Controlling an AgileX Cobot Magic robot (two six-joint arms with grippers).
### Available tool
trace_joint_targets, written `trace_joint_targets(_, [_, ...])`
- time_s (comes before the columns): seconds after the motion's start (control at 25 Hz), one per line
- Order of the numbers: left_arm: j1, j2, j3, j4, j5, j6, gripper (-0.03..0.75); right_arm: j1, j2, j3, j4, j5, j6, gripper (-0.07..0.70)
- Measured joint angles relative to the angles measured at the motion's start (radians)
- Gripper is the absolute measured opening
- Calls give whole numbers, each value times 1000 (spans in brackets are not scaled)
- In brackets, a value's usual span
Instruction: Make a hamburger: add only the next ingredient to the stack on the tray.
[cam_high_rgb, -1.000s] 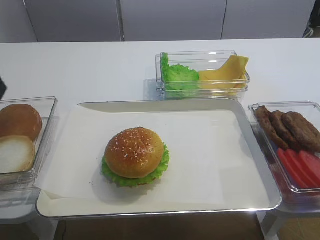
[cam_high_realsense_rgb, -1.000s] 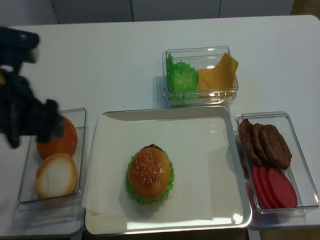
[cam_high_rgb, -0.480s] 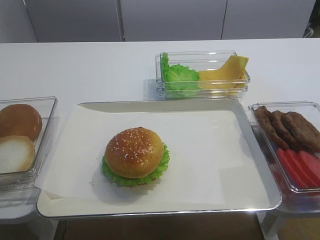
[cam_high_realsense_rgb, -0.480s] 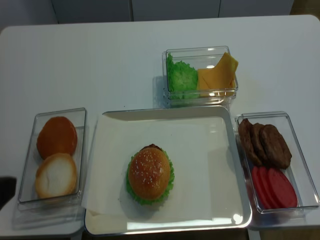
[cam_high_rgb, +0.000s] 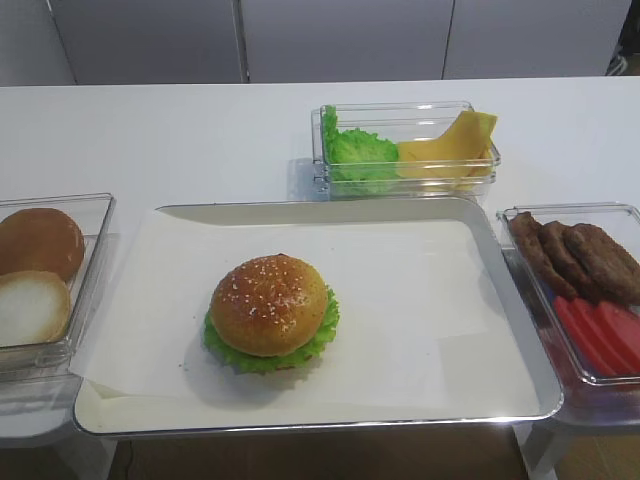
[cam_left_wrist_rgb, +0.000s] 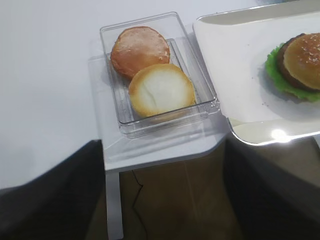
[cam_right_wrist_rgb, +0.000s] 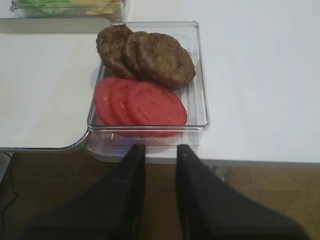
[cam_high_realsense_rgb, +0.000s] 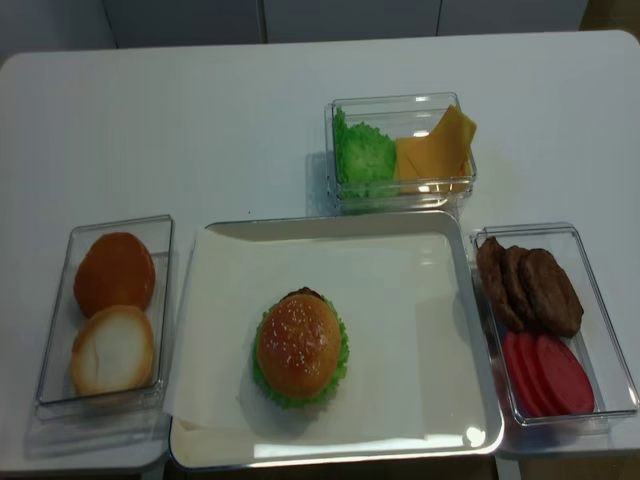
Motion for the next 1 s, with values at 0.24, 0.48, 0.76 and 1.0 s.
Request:
trace_joint_targets(0.24, [0, -137, 60, 0, 4, -2, 544, 0, 0, 0, 0, 0, 0, 179])
trace_joint_targets(0.48, [0, -178, 120, -15, 6, -25, 544, 0, 0, 0, 0, 0, 0, 180])
trace_joint_targets(0.76, [0, -180, 190, -50, -38, -27, 544, 0, 0, 0, 0, 0, 0, 180])
trace_joint_targets(1.0, [0, -180, 238, -70, -77, -27, 544, 0, 0, 0, 0, 0, 0, 180])
